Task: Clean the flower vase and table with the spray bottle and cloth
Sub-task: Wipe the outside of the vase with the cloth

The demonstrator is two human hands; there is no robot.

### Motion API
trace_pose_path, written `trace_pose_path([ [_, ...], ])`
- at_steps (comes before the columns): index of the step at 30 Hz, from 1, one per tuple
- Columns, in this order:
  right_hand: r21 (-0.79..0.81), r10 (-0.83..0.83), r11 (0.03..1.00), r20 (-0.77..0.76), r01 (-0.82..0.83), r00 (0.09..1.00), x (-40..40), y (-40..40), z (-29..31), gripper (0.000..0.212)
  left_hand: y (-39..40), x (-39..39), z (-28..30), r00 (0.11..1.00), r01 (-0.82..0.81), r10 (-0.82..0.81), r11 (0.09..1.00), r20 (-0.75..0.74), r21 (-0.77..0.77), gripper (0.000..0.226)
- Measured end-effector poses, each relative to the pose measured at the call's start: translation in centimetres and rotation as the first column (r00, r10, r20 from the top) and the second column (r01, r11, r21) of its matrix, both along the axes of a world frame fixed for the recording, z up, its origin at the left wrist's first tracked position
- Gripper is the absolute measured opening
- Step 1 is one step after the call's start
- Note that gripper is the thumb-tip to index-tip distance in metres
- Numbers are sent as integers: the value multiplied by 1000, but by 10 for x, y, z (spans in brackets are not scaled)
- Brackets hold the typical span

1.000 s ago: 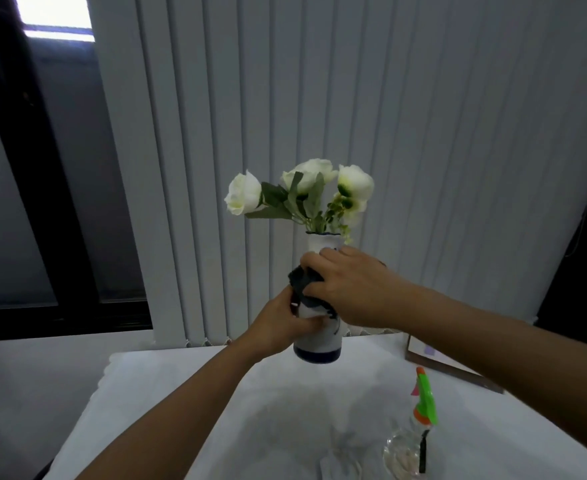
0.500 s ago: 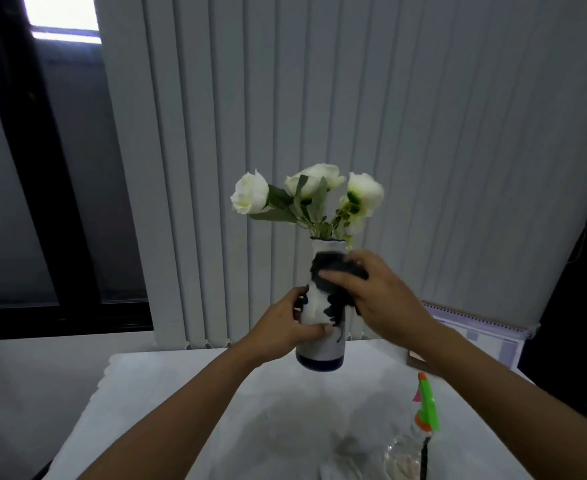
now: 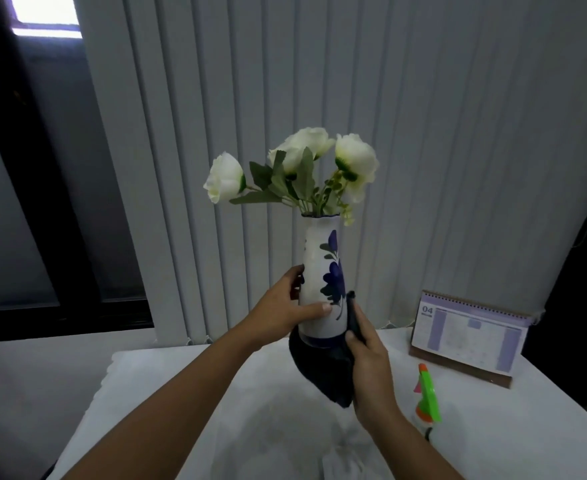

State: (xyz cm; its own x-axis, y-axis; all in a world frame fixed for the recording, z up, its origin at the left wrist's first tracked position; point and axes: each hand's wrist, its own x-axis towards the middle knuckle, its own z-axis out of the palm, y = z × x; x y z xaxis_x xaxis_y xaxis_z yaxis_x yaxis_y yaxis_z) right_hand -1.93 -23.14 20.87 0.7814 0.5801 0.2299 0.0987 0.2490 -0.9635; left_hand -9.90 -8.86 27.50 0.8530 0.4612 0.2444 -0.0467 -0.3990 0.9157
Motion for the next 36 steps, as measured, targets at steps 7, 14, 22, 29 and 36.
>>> trace_pose_path([
  [7,57,-29,998,-167,39,986,2,0,8,55,7,8,33,991,115,-108,989,-80,96,75],
  [14,42,5,999,-158,2,987,-3,-3,-2,54,11,23,58,981,-183,171,971,86,151,39],
  [22,11,-108,994,154,107,982,-14,-5,-1,62,13,27,65,953,-261,263,965,154,-29,27],
  [29,52,-300,947,500,318,812,-31,-8,-11,65,3,25,71,961,-257,255,967,107,3,48],
  [36,202,-286,909,938,364,195,-25,-15,-15,23,-4,20,65,942,-315,306,948,134,49,51],
])
